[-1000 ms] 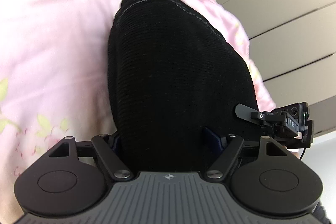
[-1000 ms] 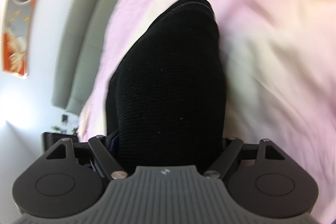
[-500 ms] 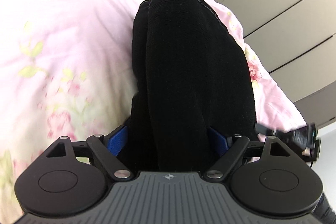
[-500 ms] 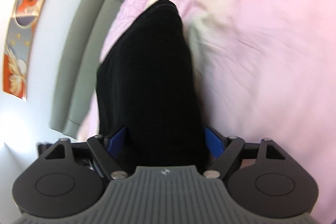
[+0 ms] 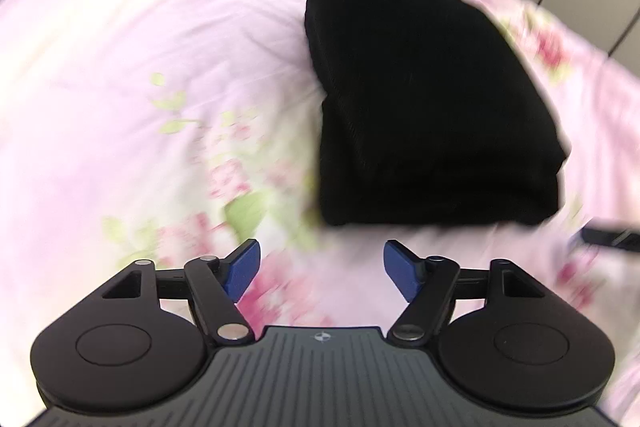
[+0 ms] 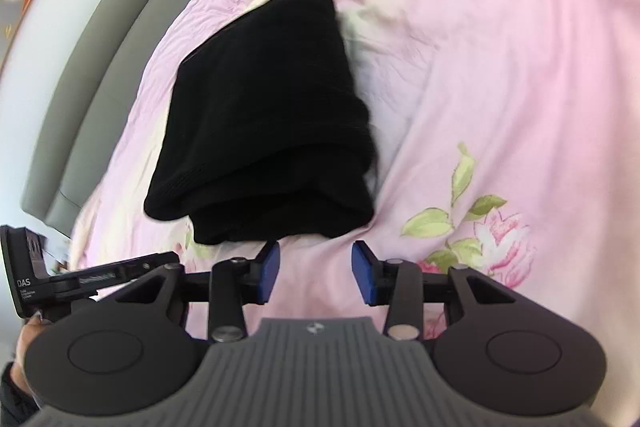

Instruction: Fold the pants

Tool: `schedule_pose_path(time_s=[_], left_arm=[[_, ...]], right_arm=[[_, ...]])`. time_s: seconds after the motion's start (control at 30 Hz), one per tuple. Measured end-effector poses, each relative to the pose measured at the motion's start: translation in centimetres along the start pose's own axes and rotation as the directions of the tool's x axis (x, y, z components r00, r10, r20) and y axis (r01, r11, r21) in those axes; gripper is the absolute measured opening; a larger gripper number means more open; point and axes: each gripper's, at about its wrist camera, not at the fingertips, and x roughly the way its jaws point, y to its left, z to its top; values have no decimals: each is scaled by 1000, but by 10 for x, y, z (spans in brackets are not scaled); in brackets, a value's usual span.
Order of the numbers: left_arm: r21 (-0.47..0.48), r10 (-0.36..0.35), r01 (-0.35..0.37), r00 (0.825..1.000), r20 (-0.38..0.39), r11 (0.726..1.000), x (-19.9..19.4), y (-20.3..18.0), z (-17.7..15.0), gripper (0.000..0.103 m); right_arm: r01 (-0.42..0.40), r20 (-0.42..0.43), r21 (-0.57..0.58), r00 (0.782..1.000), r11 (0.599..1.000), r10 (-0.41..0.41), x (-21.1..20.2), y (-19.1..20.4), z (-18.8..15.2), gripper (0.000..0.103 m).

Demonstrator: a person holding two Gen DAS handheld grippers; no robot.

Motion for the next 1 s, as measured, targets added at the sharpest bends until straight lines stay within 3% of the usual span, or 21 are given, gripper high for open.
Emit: schedule_pose_path(time_s=[0.07,0.13,0.2,0.27,0.4,0.57,0.73,0.87,1.0], left_arm=[[-26,-41,42,999,20,999,-13,-2,-4,81],[-53,-71,74,996,59,996,-31,-5,-6,82],[-33,-55,58,993,107,998,-54,-17,-8,88],[11,0,-2,988,154,1000,-74,-34,-9,93],[68,67,-84,973,221,994,-105,-54,-14,95],[53,116,-133,962,248,990,-131,-67,-18,97],[16,134,-143,956,262,990,-137,-75,-20,100],[7,124,-130,960,251,991,-136,-83,-22,99],[9,159,-167,952,262,986,-138,-89,-23,99]], right_arm=[[51,34,-43,998,998,-49,-14,19,-8,53],[110,71,-80,992,991,-105,-22,41,-12,81],[191,111,-142,978,971,-176,-30,66,-21,83],[268,163,-208,958,941,-237,-41,86,-33,88],[334,302,-292,921,896,-245,-68,127,-54,98],[426,366,-268,875,864,-318,-91,159,-68,98],[456,338,-280,871,845,-358,-94,176,-84,98],[558,351,-220,810,800,-469,-92,182,-89,98],[569,386,-191,793,800,-472,-98,187,-93,98]])
